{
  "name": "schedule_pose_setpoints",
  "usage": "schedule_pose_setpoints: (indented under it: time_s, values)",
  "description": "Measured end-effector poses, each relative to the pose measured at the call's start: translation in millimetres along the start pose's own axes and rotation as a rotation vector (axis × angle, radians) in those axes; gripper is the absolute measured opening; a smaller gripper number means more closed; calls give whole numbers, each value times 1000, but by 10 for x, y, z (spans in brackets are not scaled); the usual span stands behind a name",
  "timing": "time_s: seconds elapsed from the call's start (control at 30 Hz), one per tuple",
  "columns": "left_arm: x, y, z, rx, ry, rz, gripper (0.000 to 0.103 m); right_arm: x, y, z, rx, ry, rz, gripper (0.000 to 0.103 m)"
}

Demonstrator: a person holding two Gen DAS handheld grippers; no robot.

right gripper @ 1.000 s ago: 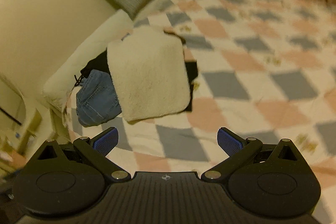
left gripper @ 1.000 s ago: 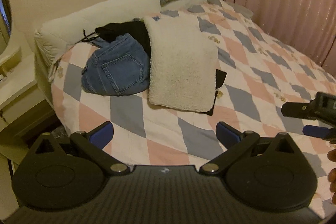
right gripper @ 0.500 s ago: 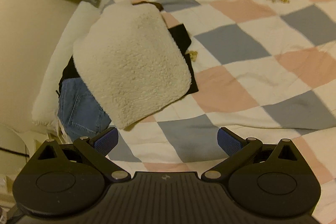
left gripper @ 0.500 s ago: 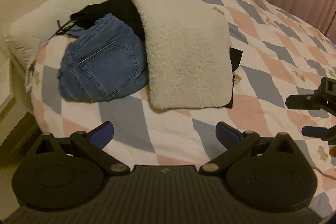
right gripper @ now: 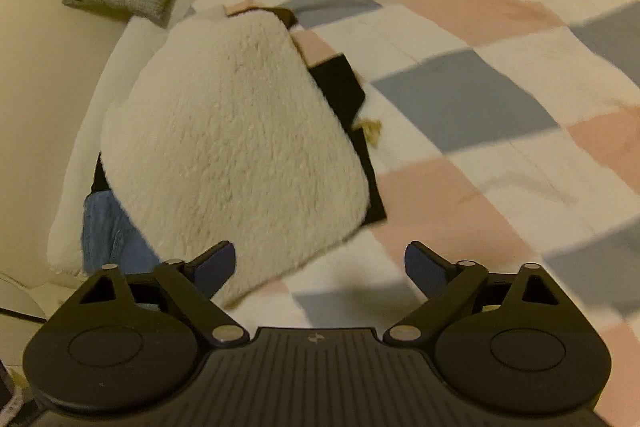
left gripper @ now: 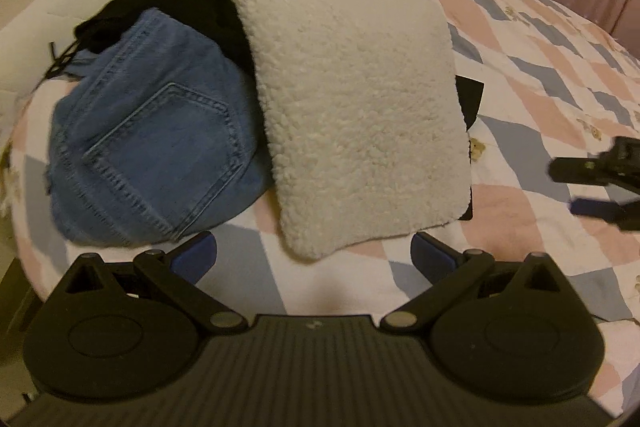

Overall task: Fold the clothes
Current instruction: 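Grasp the edge of the cream fleece vest with the right gripper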

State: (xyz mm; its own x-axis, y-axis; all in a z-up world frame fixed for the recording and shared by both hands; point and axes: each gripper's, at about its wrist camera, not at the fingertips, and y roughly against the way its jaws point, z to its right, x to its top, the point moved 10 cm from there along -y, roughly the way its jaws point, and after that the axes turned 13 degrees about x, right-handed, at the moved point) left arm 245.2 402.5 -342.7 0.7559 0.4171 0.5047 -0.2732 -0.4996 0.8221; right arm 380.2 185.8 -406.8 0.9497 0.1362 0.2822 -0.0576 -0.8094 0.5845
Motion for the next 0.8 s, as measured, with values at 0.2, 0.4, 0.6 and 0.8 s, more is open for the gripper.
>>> schedule_pose_setpoints:
  time_s: [0.2,0.4,0.6,0.8]
  values:
    - [58,-337,21,-23,2,2,102,211,-531,131,74,87,8,71]
    - [190,-497,-89,-35,13,7,102,521,-963,205,155,60,51,63]
    - [684,-515,-330,-23,9,70,102,1260,-1308,245,219,11,128,69]
    - [1265,-623,-457,-34,46,118,102,1846,-1692,325,217,33,189,85]
